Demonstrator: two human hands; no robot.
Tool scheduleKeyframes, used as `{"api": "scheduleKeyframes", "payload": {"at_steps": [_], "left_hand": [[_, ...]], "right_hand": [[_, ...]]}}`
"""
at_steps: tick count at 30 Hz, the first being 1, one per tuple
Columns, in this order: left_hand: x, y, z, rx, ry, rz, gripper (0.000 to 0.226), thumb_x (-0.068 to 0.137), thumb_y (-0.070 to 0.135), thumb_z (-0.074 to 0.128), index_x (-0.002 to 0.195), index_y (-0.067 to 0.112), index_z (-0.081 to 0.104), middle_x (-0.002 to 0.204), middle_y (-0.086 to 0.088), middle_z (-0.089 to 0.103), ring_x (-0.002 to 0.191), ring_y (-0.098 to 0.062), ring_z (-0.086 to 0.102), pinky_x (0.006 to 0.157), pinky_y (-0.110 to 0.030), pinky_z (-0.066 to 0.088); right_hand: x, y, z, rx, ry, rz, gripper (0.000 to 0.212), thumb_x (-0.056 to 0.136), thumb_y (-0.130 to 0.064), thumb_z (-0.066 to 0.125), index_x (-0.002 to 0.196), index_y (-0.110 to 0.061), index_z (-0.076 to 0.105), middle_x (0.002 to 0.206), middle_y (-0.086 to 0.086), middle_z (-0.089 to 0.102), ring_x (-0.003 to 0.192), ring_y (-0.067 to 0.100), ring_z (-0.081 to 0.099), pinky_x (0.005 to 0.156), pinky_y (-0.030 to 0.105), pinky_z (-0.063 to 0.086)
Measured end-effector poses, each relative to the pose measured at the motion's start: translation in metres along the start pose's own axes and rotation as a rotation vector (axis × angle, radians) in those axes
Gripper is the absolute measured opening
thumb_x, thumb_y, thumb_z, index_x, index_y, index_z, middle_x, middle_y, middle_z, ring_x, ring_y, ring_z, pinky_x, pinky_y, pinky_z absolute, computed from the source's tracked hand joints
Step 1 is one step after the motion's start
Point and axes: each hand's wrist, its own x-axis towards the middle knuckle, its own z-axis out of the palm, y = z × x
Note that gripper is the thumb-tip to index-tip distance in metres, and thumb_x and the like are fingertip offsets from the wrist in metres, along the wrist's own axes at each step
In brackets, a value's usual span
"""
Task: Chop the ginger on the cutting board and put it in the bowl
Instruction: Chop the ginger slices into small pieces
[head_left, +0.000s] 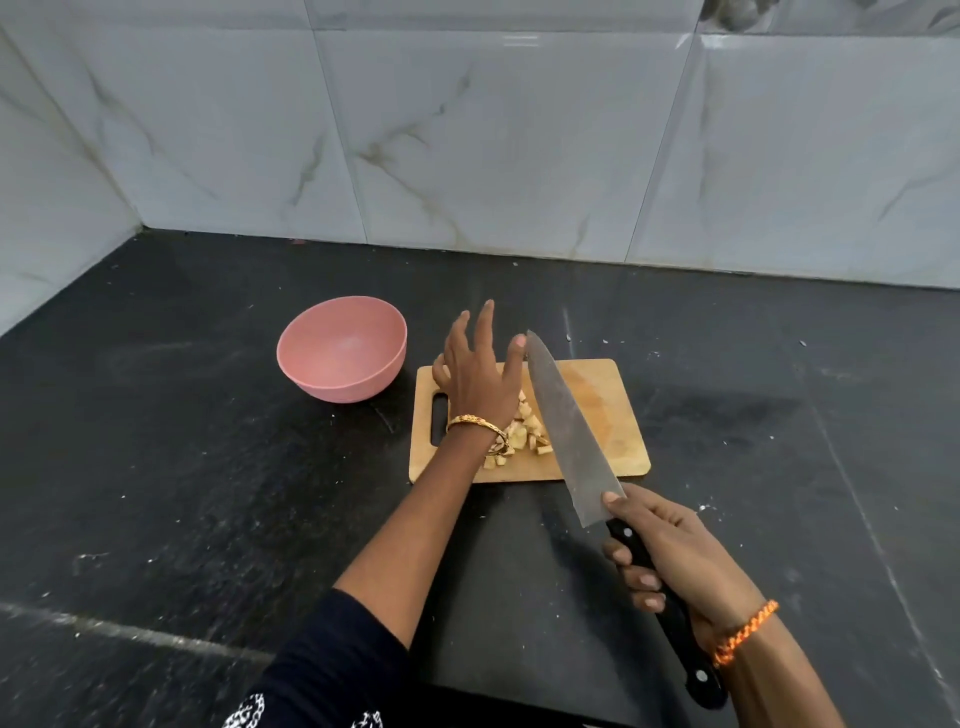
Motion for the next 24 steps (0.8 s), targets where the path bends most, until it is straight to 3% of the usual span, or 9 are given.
{"api": "scheduleKeyframes", "payload": {"at_steps": [2, 5, 8, 10, 13, 18, 21, 24], "left_hand": [[-0.003, -0.006, -0.002, 0.008, 0.001, -0.027, 0.051, 0.092, 0.031, 0.049, 0.14, 0.029, 0.032, 0.151, -0.004, 0.021, 0.139, -0.021, 0.023, 0.111, -0.047, 0.011], [-0.016, -0.014, -0.004, -0.033, 0.012, -0.045, 0.042, 0.084, 0.016, 0.057, 0.125, 0.026, 0.052, 0.146, -0.002, 0.03, 0.132, -0.018, 0.035, 0.112, -0.044, 0.015], [-0.028, -0.02, -0.005, -0.108, 0.089, -0.098, 0.011, 0.082, 0.017, 0.06, 0.089, 0.022, 0.067, 0.136, 0.002, 0.044, 0.126, -0.012, 0.041, 0.11, -0.041, 0.017], [-0.035, -0.022, -0.007, -0.14, 0.101, -0.11, 0.015, 0.077, 0.009, 0.06, 0.078, 0.022, 0.067, 0.132, 0.003, 0.049, 0.124, -0.009, 0.043, 0.111, -0.04, 0.017], [-0.036, -0.027, -0.018, -0.209, 0.14, -0.081, 0.035, 0.069, -0.004, 0.05, 0.088, 0.018, 0.069, 0.124, 0.006, 0.052, 0.118, -0.014, 0.049, 0.11, -0.049, 0.024], [-0.034, -0.045, -0.03, -0.288, 0.268, -0.158, 0.045, 0.067, 0.005, 0.037, 0.102, 0.006, 0.066, 0.115, -0.008, 0.061, 0.113, -0.022, 0.054, 0.104, -0.048, 0.036], [-0.046, -0.055, -0.024, -0.159, 0.142, -0.136, 0.039, 0.082, -0.002, 0.042, 0.116, 0.008, 0.057, 0.122, -0.008, 0.056, 0.12, -0.023, 0.049, 0.11, -0.048, 0.029], [-0.049, -0.062, -0.016, 0.06, 0.017, -0.015, 0.037, 0.093, 0.01, 0.039, 0.129, 0.009, 0.045, 0.135, -0.006, 0.048, 0.129, -0.021, 0.04, 0.115, -0.042, 0.02]], "right_hand": [[0.003, 0.006, 0.0, -0.185, 0.107, -0.089, 0.02, 0.096, -0.024, 0.049, 0.103, -0.016, 0.066, 0.053, 0.001, 0.047, 0.038, 0.011, 0.036, 0.036, 0.02, 0.031], [0.006, 0.02, 0.001, -0.584, 0.436, -0.266, 0.02, 0.09, -0.032, 0.056, 0.107, -0.036, 0.066, 0.069, -0.008, 0.064, 0.067, 0.016, 0.061, 0.063, 0.029, 0.05], [0.008, 0.031, 0.006, -0.815, 0.63, -0.309, 0.034, 0.085, -0.037, 0.058, 0.117, -0.049, 0.058, 0.085, -0.008, 0.065, 0.085, 0.019, 0.063, 0.066, 0.029, 0.045], [0.015, 0.037, 0.007, -0.843, 0.685, -0.316, 0.037, 0.084, -0.036, 0.06, 0.12, -0.047, 0.056, 0.088, -0.008, 0.064, 0.086, 0.019, 0.063, 0.065, 0.029, 0.044], [0.027, 0.038, 0.0, -0.775, 0.793, -0.337, 0.038, 0.082, -0.03, 0.064, 0.119, -0.037, 0.057, 0.099, -0.002, 0.065, 0.095, 0.025, 0.062, 0.072, 0.034, 0.046], [0.058, 0.019, -0.03, -0.732, 0.965, -0.282, 0.022, 0.086, -0.016, 0.06, 0.107, -0.016, 0.061, 0.106, 0.017, 0.057, 0.1, 0.04, 0.056, 0.078, 0.041, 0.045], [0.071, 0.019, -0.039, -0.737, 0.983, -0.252, 0.021, 0.086, -0.012, 0.059, 0.107, -0.01, 0.061, 0.105, 0.022, 0.057, 0.102, 0.042, 0.051, 0.081, 0.045, 0.045], [0.077, 0.024, -0.041, -0.753, 0.992, -0.234, 0.022, 0.085, -0.01, 0.059, 0.107, -0.007, 0.061, 0.105, 0.024, 0.057, 0.102, 0.043, 0.048, 0.087, 0.049, 0.043]]}}
